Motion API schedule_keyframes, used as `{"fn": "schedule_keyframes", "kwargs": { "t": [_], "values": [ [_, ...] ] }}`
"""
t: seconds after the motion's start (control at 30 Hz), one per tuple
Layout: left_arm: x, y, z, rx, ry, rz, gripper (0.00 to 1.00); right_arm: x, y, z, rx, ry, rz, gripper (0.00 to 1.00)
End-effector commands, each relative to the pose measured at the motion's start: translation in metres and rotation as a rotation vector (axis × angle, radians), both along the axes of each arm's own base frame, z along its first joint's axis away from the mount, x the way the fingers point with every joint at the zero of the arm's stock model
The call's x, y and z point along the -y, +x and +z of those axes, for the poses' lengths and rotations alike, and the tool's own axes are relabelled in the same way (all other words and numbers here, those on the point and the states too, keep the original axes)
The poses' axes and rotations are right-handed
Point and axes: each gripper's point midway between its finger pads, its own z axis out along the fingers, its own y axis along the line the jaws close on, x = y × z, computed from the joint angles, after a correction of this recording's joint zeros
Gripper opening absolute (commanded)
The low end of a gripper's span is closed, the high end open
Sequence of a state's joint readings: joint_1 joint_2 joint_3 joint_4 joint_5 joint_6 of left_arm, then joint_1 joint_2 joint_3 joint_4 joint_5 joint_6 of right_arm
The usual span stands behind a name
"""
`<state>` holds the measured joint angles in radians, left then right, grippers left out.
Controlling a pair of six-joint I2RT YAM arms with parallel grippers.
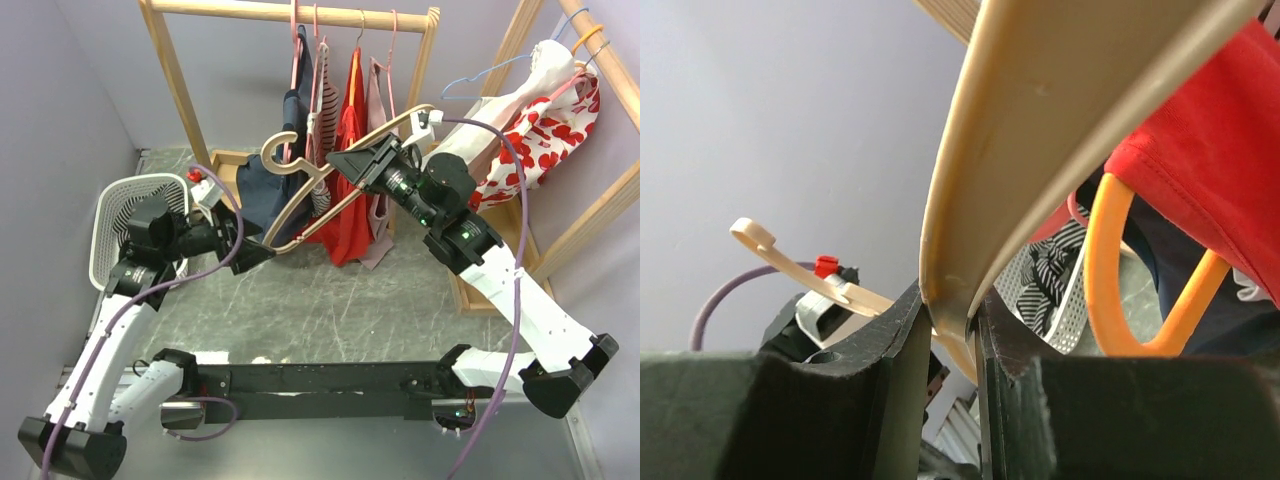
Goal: Remove the tank top from the hanger
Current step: Place the hanger at the clothesline.
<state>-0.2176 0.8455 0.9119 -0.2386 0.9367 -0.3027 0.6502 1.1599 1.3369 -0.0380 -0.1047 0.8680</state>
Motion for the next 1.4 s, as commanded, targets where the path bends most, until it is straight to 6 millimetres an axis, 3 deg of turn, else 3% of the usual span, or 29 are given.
{"fn": "schedule_keyframes", "kwargs": {
  "t": [0.0, 0.13, 0.2, 0.4, 0.5, 0.63, 0.73, 0.77, 0.87, 0.93, 0.97, 1.03, 1.07, 1.2, 1.27, 1.3, 1.37],
  "values": [
    [0.018, 0.008, 0.01, 0.07, 0.001, -0.041, 0.98, -0.001, -0.008, 0.023, 0.036, 0.059, 0.049, 0.0],
    [0.028, 0.025, 0.015, 0.099, 0.024, 0.037, 0.77, -0.007, -0.009, 0.015, 0.019, 0.051, 0.078, 0.0],
    [0.03, 0.032, 0.012, 0.088, 0.027, 0.063, 0.77, -0.007, -0.009, 0.015, 0.019, 0.049, 0.081, 0.0],
    [0.029, 0.041, 0.019, 0.098, 0.032, 0.107, 0.54, -0.008, -0.01, 0.011, 0.014, 0.043, 0.087, 0.0],
    [0.023, 0.044, 0.022, 0.112, 0.041, 0.155, 0.37, -0.007, -0.009, 0.004, -0.005, 0.028, 0.079, 0.0],
    [0.02, 0.039, 0.026, 0.1, 0.038, 0.161, 0.01, -0.006, -0.009, 0.001, -0.011, 0.031, 0.072, 0.0],
    [0.019, 0.033, 0.028, 0.085, 0.05, 0.149, 0.01, -0.005, -0.009, -0.001, -0.007, 0.026, 0.071, 0.03],
    [0.018, 0.031, 0.03, 0.085, 0.049, 0.15, 0.01, -0.006, -0.011, -0.001, 0.001, 0.022, 0.078, 0.1],
    [0.017, 0.022, 0.037, 0.105, 0.029, 0.14, 0.01, -0.007, -0.013, -0.001, 0.005, 0.017, 0.089, 0.07],
    [0.014, 0.022, 0.041, 0.1, 0.029, 0.157, 0.01, -0.006, -0.012, -0.002, 0.004, 0.016, 0.088, 0.23],
    [0.012, 0.021, 0.044, 0.104, 0.028, 0.17, 0.01, -0.006, -0.013, -0.003, -0.001, 0.017, 0.088, 0.52],
    [0.008, 0.018, 0.049, 0.109, 0.03, 0.186, 0.01, -0.005, -0.015, -0.01, -0.009, 0.01, 0.086, 0.62],
    [0.004, 0.018, 0.054, 0.118, 0.029, 0.212, 0.01, -0.001, -0.015, -0.01, -0.006, 0.014, 0.07, 0.75],
    [-0.008, 0.015, 0.068, 0.144, 0.037, 0.276, 0.01, 0.006, -0.015, -0.01, 0.022, -0.004, 0.037, 0.86],
    [-0.015, 0.01, 0.062, 0.109, 0.087, 0.294, 0.01, 0.008, -0.014, -0.01, 0.027, -0.018, 0.026, 0.86],
    [-0.022, 0.008, 0.072, 0.135, 0.106, 0.321, 0.01, 0.01, -0.014, -0.008, 0.032, -0.019, 0.016, 0.86],
    [-0.03, -0.001, 0.075, 0.134, 0.124, 0.34, 0.01, 0.013, -0.013, -0.012, 0.027, -0.032, -0.002, 0.86]
  ]
}}
